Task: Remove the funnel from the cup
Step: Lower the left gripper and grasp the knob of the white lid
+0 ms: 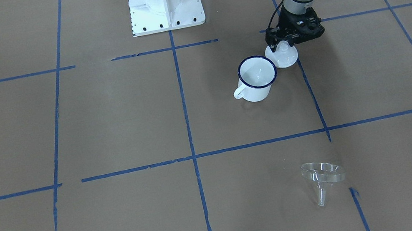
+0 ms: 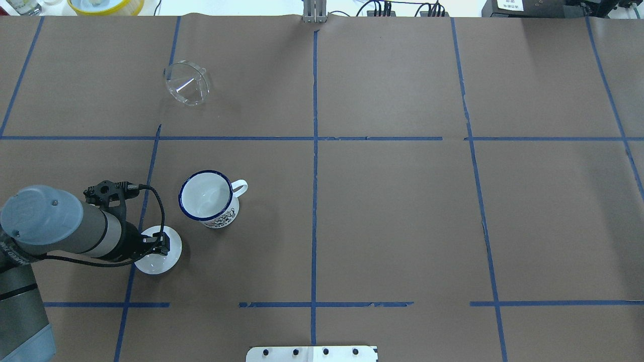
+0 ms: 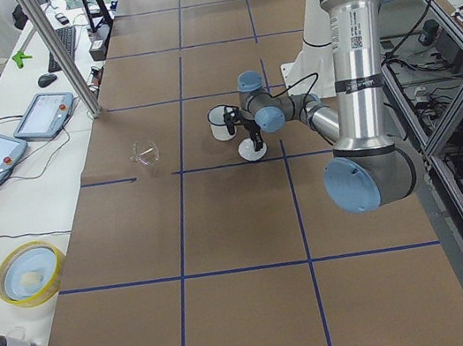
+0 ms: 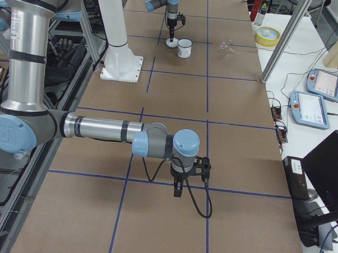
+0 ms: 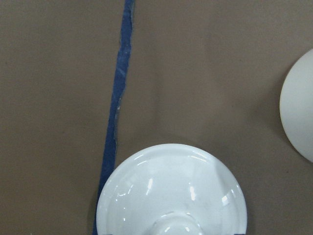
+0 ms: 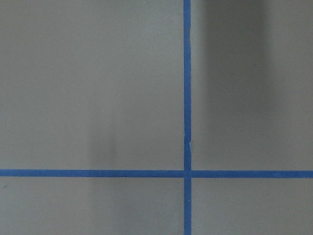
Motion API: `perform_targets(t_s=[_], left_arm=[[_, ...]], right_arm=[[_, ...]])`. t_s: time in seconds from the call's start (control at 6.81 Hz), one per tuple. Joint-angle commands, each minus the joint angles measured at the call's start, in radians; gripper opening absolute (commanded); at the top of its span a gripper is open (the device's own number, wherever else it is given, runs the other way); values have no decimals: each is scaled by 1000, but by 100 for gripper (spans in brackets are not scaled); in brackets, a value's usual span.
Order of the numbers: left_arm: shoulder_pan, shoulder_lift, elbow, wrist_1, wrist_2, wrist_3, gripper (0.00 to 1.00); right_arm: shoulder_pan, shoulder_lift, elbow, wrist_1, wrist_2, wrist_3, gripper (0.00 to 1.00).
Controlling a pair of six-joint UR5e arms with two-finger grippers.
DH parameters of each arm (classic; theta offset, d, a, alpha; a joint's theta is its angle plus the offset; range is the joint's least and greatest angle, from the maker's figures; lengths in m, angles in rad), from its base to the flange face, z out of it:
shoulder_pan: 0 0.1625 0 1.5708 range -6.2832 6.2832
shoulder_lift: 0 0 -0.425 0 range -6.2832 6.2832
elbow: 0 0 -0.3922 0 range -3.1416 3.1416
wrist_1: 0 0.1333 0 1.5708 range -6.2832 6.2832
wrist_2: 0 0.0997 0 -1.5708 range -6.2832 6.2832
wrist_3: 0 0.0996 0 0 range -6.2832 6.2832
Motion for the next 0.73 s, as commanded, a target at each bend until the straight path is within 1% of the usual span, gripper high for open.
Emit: perform_targets(t_s=[0.0,0.15,0.29,0.44,0.59], left_arm=[[-1,0,-14,3,0,-1,6],[-3,0,-14,3,0,-1,5],[-5,0,-12,3,2,-1,13],[-8,0,-10,3,2,-1,44],[-9,0,-10,3,3,-1,54]], right_arm=[[0,0,0,0,0,0,100],[0,0,-1,0,0,0,100],[0,0,0,0,0,0,100],[0,0,0,0,0,0,100],[0,0,-1,0,0,0,100]])
